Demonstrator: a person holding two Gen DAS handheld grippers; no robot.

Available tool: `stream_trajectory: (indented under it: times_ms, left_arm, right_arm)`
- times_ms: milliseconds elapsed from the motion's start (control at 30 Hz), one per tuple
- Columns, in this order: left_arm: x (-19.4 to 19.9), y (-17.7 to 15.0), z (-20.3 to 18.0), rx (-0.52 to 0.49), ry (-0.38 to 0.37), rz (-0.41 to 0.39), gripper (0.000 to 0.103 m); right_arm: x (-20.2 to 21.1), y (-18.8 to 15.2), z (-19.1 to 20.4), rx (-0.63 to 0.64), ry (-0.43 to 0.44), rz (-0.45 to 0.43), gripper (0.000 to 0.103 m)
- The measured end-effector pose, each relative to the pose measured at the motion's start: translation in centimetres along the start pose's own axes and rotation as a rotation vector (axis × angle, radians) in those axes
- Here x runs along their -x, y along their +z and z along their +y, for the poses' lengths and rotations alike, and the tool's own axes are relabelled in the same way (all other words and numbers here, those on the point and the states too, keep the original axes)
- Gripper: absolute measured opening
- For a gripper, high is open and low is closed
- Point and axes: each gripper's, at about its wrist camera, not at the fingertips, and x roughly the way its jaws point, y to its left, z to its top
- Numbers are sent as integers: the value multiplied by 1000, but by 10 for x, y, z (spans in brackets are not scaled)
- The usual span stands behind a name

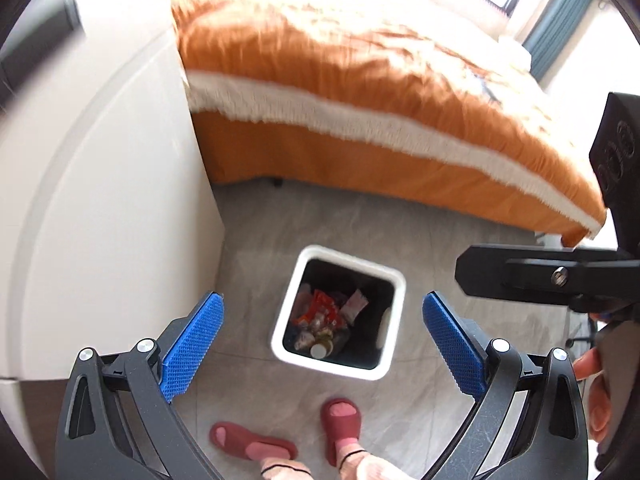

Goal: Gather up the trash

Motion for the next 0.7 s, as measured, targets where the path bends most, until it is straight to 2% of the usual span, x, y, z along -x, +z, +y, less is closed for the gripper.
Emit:
stream_trajectory:
  times_ms: [233,400,533,700]
  left_arm:
    - [103,21,-26,-4,25,-104,98]
    - [176,30,-43,-8,66,-194,98]
    - [234,33,-46,25,141,-266,98]
    - [300,29,-26,116,271,-348,98]
  right_arm:
    - [95,-7,61,139,23,-98,100]
    - [160,-11,109,288,48,-209,100]
    - [194,-13,152,448,98,-277,100]
    - [206,-18,207,611,198,-278,100]
